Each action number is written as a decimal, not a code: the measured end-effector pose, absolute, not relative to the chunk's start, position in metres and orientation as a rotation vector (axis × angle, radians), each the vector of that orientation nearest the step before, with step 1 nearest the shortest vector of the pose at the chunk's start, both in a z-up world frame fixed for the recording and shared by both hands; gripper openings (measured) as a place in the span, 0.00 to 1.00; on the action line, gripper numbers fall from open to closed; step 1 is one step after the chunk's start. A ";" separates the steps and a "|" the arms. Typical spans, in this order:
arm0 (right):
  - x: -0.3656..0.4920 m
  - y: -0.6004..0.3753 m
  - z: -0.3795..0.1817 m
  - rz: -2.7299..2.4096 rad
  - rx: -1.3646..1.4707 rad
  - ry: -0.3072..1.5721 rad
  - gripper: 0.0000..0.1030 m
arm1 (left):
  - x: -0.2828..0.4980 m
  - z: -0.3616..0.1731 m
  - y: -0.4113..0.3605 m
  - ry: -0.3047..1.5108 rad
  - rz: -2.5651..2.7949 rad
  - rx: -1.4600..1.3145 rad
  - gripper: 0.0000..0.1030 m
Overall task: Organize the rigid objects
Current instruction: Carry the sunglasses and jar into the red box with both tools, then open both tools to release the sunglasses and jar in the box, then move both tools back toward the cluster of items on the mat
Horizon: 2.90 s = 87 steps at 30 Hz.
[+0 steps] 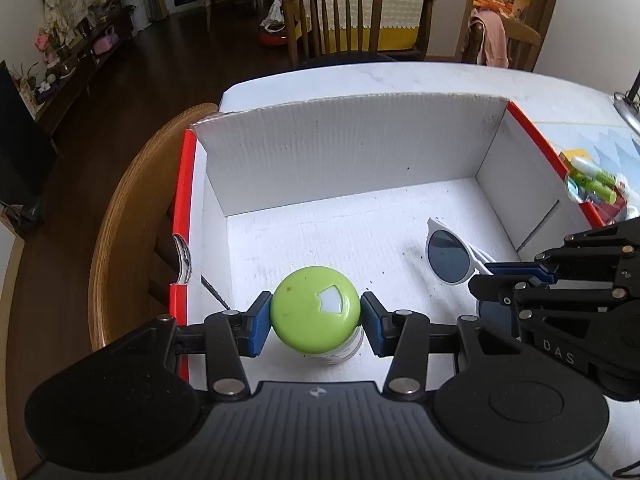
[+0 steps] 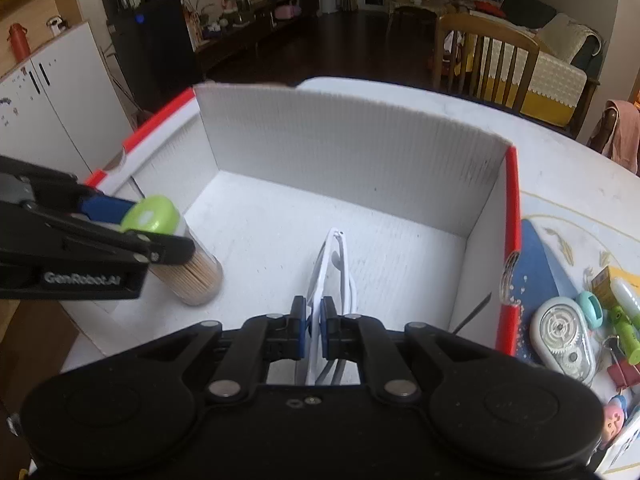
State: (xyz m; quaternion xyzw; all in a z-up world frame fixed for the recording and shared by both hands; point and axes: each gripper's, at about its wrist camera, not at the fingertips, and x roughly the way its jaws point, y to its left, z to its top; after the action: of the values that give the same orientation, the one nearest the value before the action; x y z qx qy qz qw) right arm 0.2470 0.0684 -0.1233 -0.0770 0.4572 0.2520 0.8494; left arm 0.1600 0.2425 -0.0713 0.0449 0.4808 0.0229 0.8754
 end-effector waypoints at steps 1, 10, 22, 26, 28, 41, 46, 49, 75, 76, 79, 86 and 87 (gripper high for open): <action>0.247 0.069 -0.125 0.527 -0.169 0.969 0.06 | 0.159 -0.072 0.241 1.009 0.046 0.107 0.45; 0.250 0.066 -0.134 0.515 -0.178 1.013 0.17 | 0.159 -0.080 0.227 1.057 0.002 0.152 0.45; 0.240 0.053 -0.112 0.556 -0.106 0.977 0.31 | 0.148 -0.073 0.228 1.050 0.025 0.152 0.46; 0.236 0.046 -0.103 0.556 -0.084 0.963 0.35 | 0.142 -0.065 0.225 1.028 0.033 0.148 0.46; 0.233 0.042 -0.100 0.555 -0.075 0.956 0.36 | 0.139 -0.059 0.224 1.014 0.037 0.139 0.49; 0.212 0.020 -0.069 0.564 -0.035 0.889 0.46 | 0.116 -0.023 0.200 0.914 0.022 0.116 0.64; 0.202 0.008 -0.057 0.571 -0.024 0.858 0.58 | 0.108 -0.012 0.189 0.887 0.017 0.103 0.65; 0.196 -0.002 -0.051 0.581 -0.008 0.844 0.63 | 0.103 -0.005 0.181 0.867 0.013 0.099 0.72; 0.148 -0.103 -0.025 0.543 0.083 0.745 0.98 | 0.082 0.007 0.095 0.791 -0.013 0.054 0.83; 0.147 -0.108 -0.025 0.535 0.083 0.744 0.98 | 0.082 0.006 0.091 0.790 -0.020 0.051 0.84; 0.143 -0.122 -0.027 0.510 0.080 0.744 0.98 | 0.082 0.004 0.079 0.782 -0.036 0.047 0.92; 0.139 -0.158 -0.038 0.460 0.090 0.761 0.98 | 0.089 -0.006 0.052 0.775 -0.063 0.027 0.97; 0.139 -0.163 -0.040 0.449 0.093 0.761 0.98 | 0.090 -0.008 0.048 0.776 -0.068 0.020 0.97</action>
State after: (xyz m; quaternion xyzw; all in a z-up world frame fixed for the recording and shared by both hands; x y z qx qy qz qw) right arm 0.1392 -0.1625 -0.0400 0.0448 0.3682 0.2170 0.9030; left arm 0.0899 0.0481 -0.0081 0.0099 0.3782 -0.0330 0.9251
